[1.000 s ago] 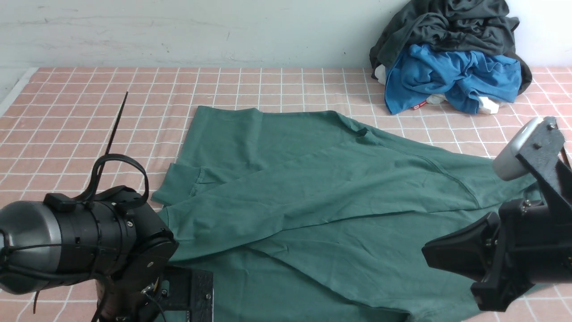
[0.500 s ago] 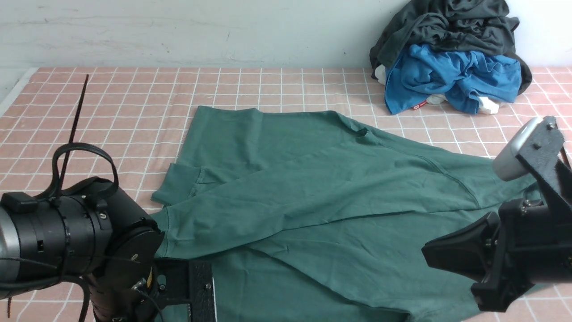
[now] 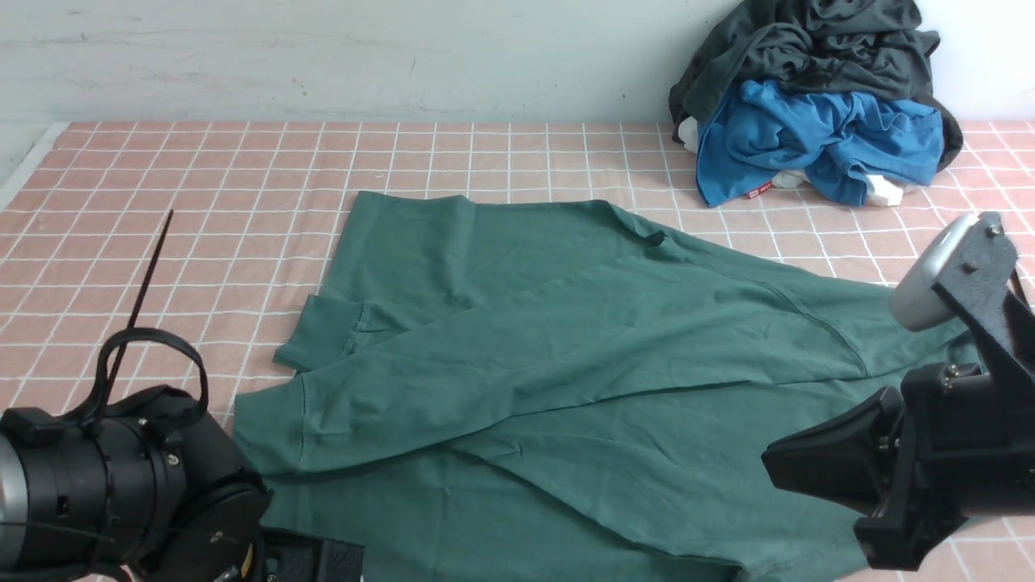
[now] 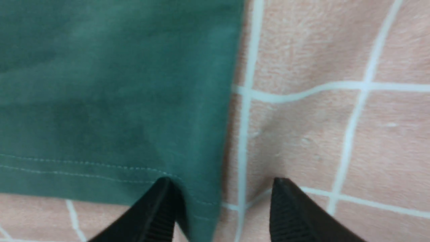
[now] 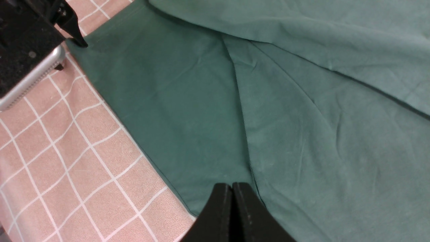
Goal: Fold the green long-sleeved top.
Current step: Use both arms simultaneously to clamp the lower edge of the clothing fabric
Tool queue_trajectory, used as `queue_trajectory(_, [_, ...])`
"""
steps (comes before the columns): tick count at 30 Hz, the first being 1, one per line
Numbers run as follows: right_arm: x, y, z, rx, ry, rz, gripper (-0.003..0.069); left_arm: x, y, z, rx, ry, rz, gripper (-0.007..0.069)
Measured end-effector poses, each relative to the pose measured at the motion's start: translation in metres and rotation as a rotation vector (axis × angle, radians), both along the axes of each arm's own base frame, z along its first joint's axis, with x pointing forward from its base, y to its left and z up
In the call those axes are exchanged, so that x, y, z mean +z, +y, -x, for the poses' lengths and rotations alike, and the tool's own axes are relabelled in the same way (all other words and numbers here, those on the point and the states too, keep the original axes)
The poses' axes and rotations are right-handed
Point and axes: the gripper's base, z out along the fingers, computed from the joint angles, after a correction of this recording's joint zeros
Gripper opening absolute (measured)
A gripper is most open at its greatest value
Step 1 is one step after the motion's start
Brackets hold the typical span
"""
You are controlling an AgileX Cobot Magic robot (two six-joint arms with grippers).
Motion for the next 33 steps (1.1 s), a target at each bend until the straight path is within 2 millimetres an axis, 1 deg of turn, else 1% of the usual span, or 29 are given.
queue_trajectory(3, [0.000,0.000,0.000,0.000,0.000,0.000,-0.0010,-0.001,0.001,-0.002,0.042,-0.037,0.007,0.0305])
queue_trajectory(5, [0.000,0.000,0.000,0.000,0.000,-0.001,-0.0010,-0.001,0.000,-0.004,0.080,-0.066,0.018,0.0251])
queue_trajectory(6, [0.000,0.000,0.000,0.000,0.000,-0.001,-0.0010,-0.001,0.000,-0.004,0.083,-0.068,0.019,0.0246])
queue_trajectory(7, [0.000,0.000,0.000,0.000,0.000,-0.001,-0.0010,0.000,0.000,-0.005,0.097,-0.083,0.019,0.0211])
queue_trajectory(11, [0.000,0.000,0.000,0.000,0.000,-0.001,-0.0010,0.003,0.001,-0.005,0.117,-0.092,0.017,0.0191])
queue_trajectory(14, [0.000,0.000,0.000,0.001,0.001,-0.001,-0.0010,0.008,0.001,-0.004,0.137,-0.090,0.019,0.0204])
queue_trajectory(17, [0.000,0.000,0.000,0.001,0.000,0.000,-0.0010,0.009,0.003,-0.002,0.145,-0.077,0.004,0.0284])
queue_trajectory(18, [0.000,0.000,0.000,0.001,0.000,0.000,-0.0010,0.009,0.003,-0.002,0.146,-0.076,0.004,0.0289])
queue_trajectory(19, [0.000,0.000,0.000,0.002,0.001,0.000,-0.0010,0.010,0.003,-0.002,0.153,-0.082,0.009,0.0333])
queue_trajectory(21, [0.000,0.000,0.000,0.002,0.001,-0.001,-0.0010,0.013,0.003,-0.002,0.171,-0.099,0.023,0.0368])
queue_trajectory(25, [0.000,0.000,0.000,0.002,0.001,-0.001,-0.0010,0.020,0.004,-0.002,0.204,-0.145,0.043,0.0391])
queue_trajectory(28, [0.000,0.000,0.000,0.002,0.001,-0.001,-0.0010,0.024,0.006,-0.003,0.199,-0.174,0.039,0.0393])
queue_trajectory(30, [0.000,0.000,0.000,0.003,0.001,0.000,-0.0010,0.025,0.006,-0.003,0.193,-0.182,0.038,0.0393])
queue_trajectory(33, [0.000,0.000,0.000,0.003,0.001,0.000,-0.0010,0.020,0.002,-0.006,0.198,-0.179,0.068,0.0393])
